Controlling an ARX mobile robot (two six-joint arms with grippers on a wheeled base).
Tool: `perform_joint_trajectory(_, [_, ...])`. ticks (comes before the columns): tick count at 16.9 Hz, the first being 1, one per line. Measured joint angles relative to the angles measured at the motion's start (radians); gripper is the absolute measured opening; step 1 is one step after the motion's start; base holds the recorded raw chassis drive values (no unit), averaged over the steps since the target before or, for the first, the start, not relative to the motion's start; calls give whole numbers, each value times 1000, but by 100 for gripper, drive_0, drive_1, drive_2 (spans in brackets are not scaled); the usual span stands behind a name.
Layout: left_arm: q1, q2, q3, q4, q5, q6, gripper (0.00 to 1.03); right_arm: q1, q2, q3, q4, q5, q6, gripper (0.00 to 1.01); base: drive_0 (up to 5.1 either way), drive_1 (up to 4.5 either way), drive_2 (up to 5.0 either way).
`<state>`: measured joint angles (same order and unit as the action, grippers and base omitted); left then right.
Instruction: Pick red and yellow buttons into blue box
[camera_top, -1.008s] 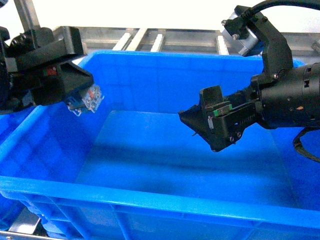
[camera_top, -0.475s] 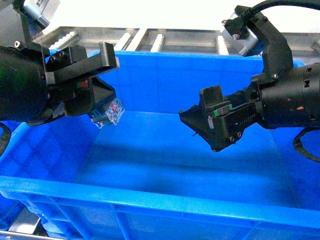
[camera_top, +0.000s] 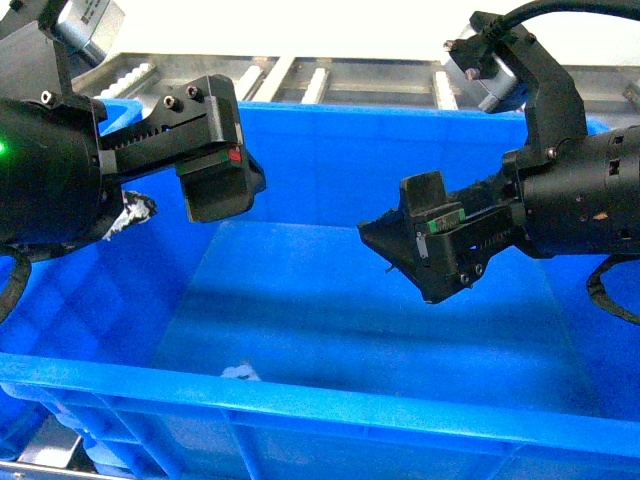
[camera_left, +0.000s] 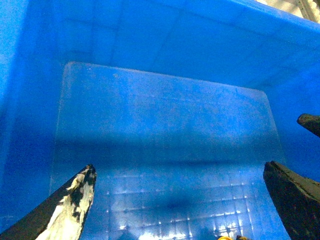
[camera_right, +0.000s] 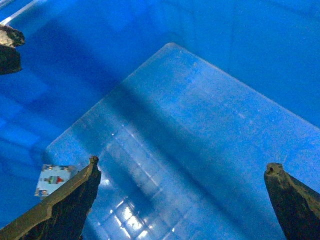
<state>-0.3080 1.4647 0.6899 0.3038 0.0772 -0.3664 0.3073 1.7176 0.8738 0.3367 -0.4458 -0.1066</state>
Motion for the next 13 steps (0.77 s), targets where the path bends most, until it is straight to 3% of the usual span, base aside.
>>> perform_joint_trajectory(7, [0,0,0,0,0,0,98,0,0,0,0,0,0,98,0,0,0])
perform_joint_trajectory(8, [-10,13,-24,116,-54,27,95,21,15,-40,185,114,16,94,0,0,0])
perform_joint_trajectory(9, [-16,32,-100,370,-208,118,84,32,18,-128,420,353,47,83,0,0,0])
perform_joint_trajectory(10, [-2,14,-200,525,-301,197,74,30,-6,-231,566,507,63,74,0,0,0])
perform_joint_trajectory(11, [35,-21,-287,628,-333,265,65,-10,-48,-337,686,646,73,62,0,0,0])
perform_joint_trajectory(12, [77,-83,-343,698,-335,302,53,-55,-89,-406,805,701,85,51,0,0,0])
perform_joint_trajectory(13, [90,-143,-368,710,-312,321,43,-82,-142,-459,850,699,92,40,0,0,0])
